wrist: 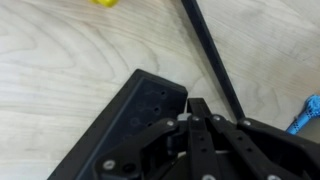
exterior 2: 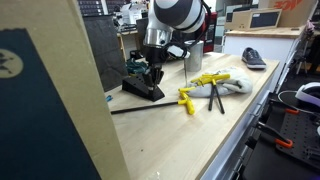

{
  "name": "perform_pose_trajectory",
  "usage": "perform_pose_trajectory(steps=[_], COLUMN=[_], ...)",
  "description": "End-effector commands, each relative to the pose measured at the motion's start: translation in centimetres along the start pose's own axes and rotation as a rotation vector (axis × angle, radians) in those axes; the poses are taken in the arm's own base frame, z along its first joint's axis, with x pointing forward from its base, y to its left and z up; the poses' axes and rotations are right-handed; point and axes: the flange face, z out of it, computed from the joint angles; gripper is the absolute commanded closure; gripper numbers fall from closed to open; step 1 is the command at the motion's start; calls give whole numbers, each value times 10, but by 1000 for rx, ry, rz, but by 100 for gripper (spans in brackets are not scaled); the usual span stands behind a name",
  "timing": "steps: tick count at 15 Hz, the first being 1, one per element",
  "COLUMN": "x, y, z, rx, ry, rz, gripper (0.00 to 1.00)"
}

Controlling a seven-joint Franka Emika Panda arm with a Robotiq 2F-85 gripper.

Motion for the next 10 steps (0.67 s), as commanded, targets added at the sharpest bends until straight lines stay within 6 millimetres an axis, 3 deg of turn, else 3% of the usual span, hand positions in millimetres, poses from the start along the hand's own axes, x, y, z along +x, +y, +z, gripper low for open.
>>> perform_pose_trajectory(steps=[1,7,10], x=[-1,-1,-2], y=[-7,-15,-12], z=[-12,8,7], rx=[-86,-124,-181], ry=[18,-4,9], rz=[-34,-89,-103], gripper=[100,100,100])
